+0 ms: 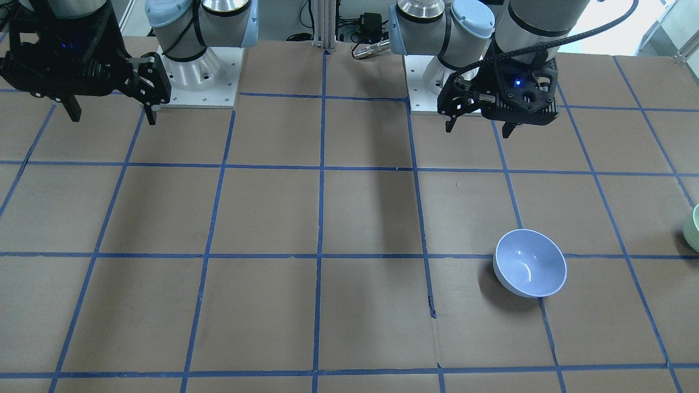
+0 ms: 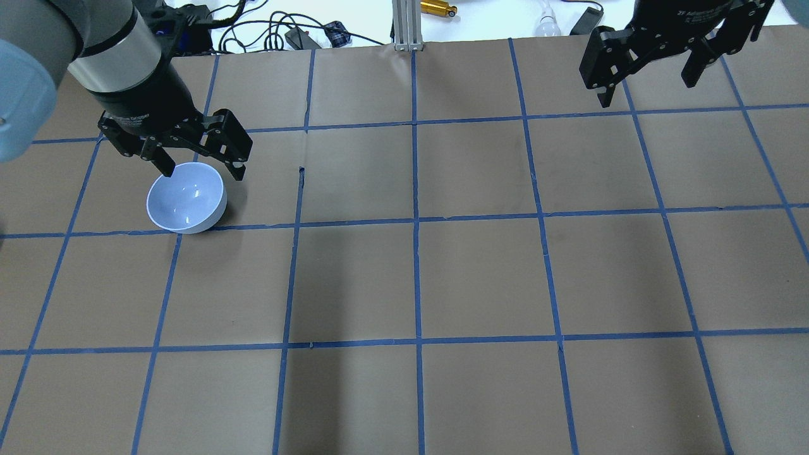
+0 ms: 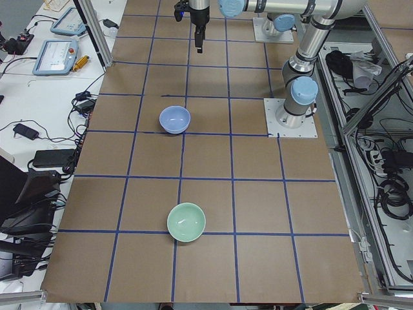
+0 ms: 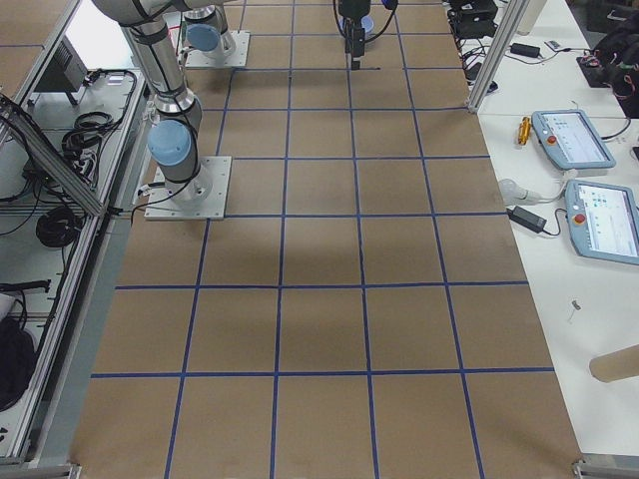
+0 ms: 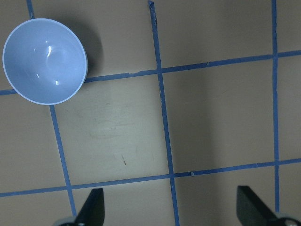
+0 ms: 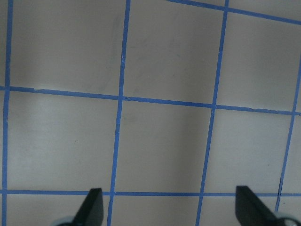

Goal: Stack green bowl on blue bowl
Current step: 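Raise the open left gripper away from the light blue bowl and withdraw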

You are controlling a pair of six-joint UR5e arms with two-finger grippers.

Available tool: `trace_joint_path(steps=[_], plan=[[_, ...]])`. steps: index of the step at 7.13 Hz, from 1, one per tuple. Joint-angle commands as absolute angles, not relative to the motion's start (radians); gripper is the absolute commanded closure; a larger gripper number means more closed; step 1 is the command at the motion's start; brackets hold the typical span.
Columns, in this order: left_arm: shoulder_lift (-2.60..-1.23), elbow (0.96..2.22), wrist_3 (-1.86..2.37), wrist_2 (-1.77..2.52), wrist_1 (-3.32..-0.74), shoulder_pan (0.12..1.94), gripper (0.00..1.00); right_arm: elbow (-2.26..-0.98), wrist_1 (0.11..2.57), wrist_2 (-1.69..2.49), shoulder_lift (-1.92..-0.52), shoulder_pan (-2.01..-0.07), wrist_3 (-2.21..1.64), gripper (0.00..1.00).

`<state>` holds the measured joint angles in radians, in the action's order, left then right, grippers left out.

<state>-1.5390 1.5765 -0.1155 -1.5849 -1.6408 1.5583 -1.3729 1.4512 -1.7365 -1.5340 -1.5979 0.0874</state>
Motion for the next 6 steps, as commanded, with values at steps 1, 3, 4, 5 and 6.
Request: trace_joint_path(steps=[1,3,4,5,6], plan=[[-1.533,1.575,-0.109,-1.585,-1.654,1.559,0.00,-1.373,1.451,-1.736,-1.534,-1.597,0.087,0.00],[-1.534,1.578,-0.109,-1.592,-1.652,1.559,0.00,-1.373,1.451,-1.736,-1.534,-1.598,0.087,0.00],[-1.534,1.578,-0.109,-1.592,-1.652,1.560,0.00,-1.373,1.451,-1.736,-1.534,-1.598,0.087,0.00],[-1.532,1.577,-0.109,-1.592,-1.652,1.560,0.00,-1.373,1.451,-1.736,-1.534,-1.598,0.087,0.00],[-1.526,1.574,-0.109,-1.592,-1.651,1.560,0.00,-1.373,1.451,-1.736,-1.534,-1.598,0.087,0.00]])
